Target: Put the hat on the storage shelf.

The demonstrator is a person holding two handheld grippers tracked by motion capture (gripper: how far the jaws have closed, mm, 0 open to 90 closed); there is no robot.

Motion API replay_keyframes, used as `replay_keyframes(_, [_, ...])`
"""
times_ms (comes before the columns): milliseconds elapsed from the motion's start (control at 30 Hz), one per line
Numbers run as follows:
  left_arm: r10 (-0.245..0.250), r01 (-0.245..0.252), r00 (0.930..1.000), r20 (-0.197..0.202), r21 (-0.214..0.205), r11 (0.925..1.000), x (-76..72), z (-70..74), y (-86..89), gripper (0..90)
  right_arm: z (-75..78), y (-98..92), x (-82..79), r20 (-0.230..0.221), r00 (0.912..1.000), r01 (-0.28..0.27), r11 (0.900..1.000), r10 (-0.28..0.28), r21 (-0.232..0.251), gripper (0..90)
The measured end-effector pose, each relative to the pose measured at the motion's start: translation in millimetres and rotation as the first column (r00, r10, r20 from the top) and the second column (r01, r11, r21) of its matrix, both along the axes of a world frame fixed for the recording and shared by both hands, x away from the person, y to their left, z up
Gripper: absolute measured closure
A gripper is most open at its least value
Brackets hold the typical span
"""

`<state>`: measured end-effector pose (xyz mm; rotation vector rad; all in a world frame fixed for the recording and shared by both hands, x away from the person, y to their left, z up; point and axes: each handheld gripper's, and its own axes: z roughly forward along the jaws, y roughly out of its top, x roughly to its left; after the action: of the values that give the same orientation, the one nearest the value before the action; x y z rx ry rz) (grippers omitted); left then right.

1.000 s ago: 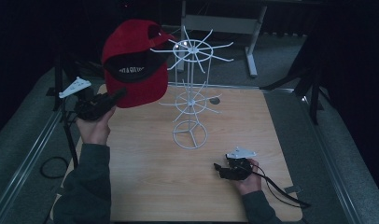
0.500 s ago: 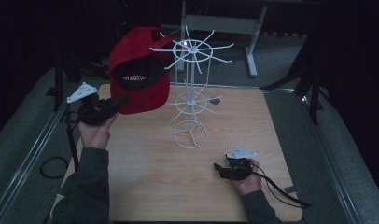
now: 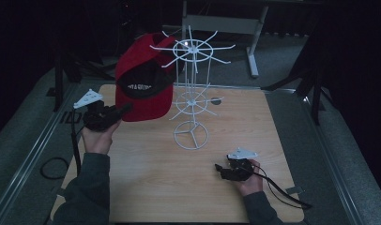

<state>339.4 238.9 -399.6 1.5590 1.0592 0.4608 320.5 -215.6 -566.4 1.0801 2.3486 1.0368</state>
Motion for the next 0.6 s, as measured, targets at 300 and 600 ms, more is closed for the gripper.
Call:
replay_keyframes(300, [0.0, 0.0, 1.0, 0.0, -0.009, 1.0, -2.5, -2.0, 1.4, 60.9, -0.1, -0.1, -0.2, -0.001, 1.0, 0.002, 1.0, -0.002, -0.001, 33.4])
replay_keyframes(600, [0.04, -0.039, 0.999, -0.02, 0.053, 0.9978, -4.4, -3.9, -0.2, 45.8, -0.1, 0.0, -0.2, -0.001, 1.0, 0.002, 1.0, -0.002, 0.0, 33.3])
